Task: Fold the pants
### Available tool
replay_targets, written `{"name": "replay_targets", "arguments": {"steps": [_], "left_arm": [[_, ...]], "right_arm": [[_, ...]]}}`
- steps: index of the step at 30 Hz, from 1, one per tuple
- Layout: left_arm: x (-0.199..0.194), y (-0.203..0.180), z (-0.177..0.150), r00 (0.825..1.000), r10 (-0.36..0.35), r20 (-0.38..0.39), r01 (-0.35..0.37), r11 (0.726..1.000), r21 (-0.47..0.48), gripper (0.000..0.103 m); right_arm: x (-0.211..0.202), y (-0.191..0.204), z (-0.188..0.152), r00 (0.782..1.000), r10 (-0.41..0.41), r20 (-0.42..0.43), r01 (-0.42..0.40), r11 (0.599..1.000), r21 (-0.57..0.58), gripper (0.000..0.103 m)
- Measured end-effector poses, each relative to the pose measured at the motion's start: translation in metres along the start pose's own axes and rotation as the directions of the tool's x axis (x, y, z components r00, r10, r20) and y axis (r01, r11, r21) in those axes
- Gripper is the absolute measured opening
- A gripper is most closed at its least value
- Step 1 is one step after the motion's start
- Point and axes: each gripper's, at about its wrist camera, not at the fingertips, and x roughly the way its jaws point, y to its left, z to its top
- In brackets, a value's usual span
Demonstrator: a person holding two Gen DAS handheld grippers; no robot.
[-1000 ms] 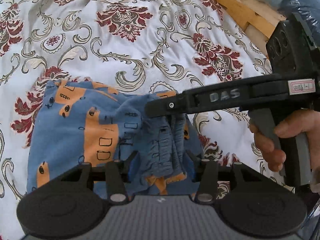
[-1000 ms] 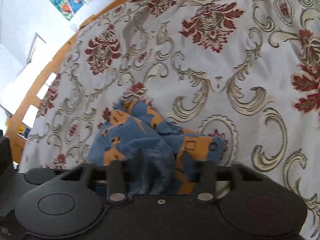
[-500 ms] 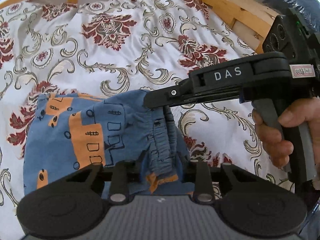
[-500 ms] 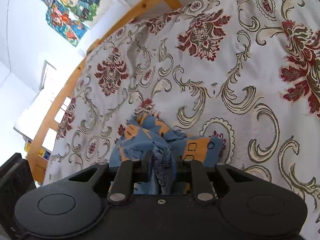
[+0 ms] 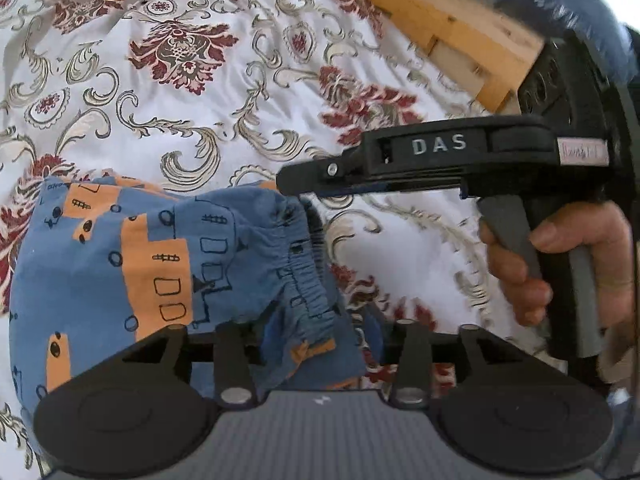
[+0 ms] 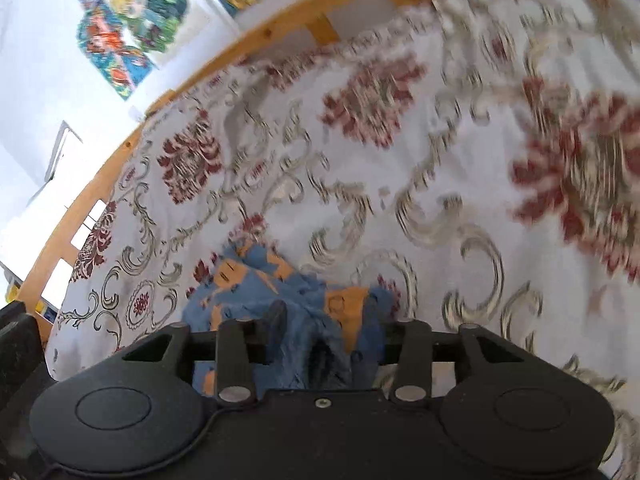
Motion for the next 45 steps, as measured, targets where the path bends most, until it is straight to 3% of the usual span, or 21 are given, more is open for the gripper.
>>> {"name": "replay_targets", "arguments": {"steps": [5,8,11,14,19,22,25,27,30,32,33,36,38,40,43,45], "left_arm": [[-0.033,0.019,-0.011,0.996,-0.034,0.083,0.037,0.999,-0.040,0.059],[-0.042,0.032,-0.020,0.994,0.017,0.112,-0.010,0.998,-0.064,0.063],[-0.037,0.044,-0.028,0.994,0.084,0.071,-0.079,0.995,-0.068,0.063],[-0.029,0.051,-0.035,0.996,0.087,0.023,-0.085,0.994,-0.066,0.062],[-0.029,0.044,-0.039,0.994,0.104,0.017,-0.104,0.994,0.010,0.065],[-0.032,0.042,-0.039,0.995,0.095,0.017,-0.095,0.996,0.005,0.069],[-0.034,0.042,-0.040,0.996,0.089,0.015,-0.089,0.996,-0.006,0.072],[-0.033,0.040,-0.041,0.996,0.093,0.007,-0.093,0.996,0.000,0.073],[-0.033,0.039,-0.043,0.995,0.097,0.002,-0.097,0.995,0.021,0.074],[-0.034,0.039,-0.046,0.995,0.100,0.001,-0.100,0.995,0.030,0.075],[-0.036,0.039,-0.048,0.995,0.100,-0.001,-0.100,0.994,0.033,0.075],[-0.047,0.042,-0.049,0.996,0.085,-0.003,-0.085,0.996,0.034,0.077],[-0.062,0.049,-0.050,0.998,0.064,0.021,-0.064,0.998,0.020,0.084],[-0.080,0.060,-0.051,0.996,0.065,0.065,-0.065,0.998,-0.004,0.089],[-0.098,0.081,-0.055,0.986,0.126,0.105,-0.121,0.991,-0.056,0.091],[-0.099,0.098,-0.056,0.976,0.193,0.100,-0.181,0.977,-0.114,0.091]], "right_arm": [[0.007,0.009,0.005,0.989,0.150,-0.012,-0.149,0.987,0.054,0.045],[0.024,0.009,-0.003,0.976,0.208,-0.064,-0.199,0.973,0.119,0.044],[0.029,0.006,-0.016,0.984,0.147,-0.104,-0.136,0.985,0.103,0.041],[0.023,0.001,-0.031,0.991,0.071,-0.112,-0.064,0.996,0.066,0.026],[0.006,0.005,-0.039,0.998,0.023,-0.065,-0.019,0.998,0.056,0.031],[-0.002,0.015,-0.037,0.998,0.060,-0.021,-0.058,0.995,0.076,0.038],[0.003,0.020,-0.045,0.996,0.087,-0.036,-0.082,0.989,0.121,0.039],[0.007,0.019,-0.057,0.997,0.056,-0.058,-0.049,0.991,0.127,0.038],[0.000,0.013,-0.071,0.999,0.028,-0.021,-0.024,0.990,0.139,0.031],[-0.009,0.014,-0.077,1.000,-0.013,0.005,0.012,0.990,0.140,0.033],[-0.013,0.017,-0.080,1.000,-0.024,0.018,0.022,0.990,0.139,0.039],[-0.028,0.026,-0.088,0.996,-0.022,0.081,0.011,0.990,0.142,0.044],[-0.032,0.034,-0.097,0.994,-0.036,0.106,0.022,0.991,0.131,0.053],[-0.034,0.045,-0.106,0.988,-0.066,0.136,0.055,0.995,0.085,0.056],[-0.031,0.056,-0.116,0.973,-0.142,0.184,0.134,0.989,0.059,0.061],[-0.020,0.056,-0.121,0.959,-0.233,0.162,0.219,0.971,0.100,0.063]]}}
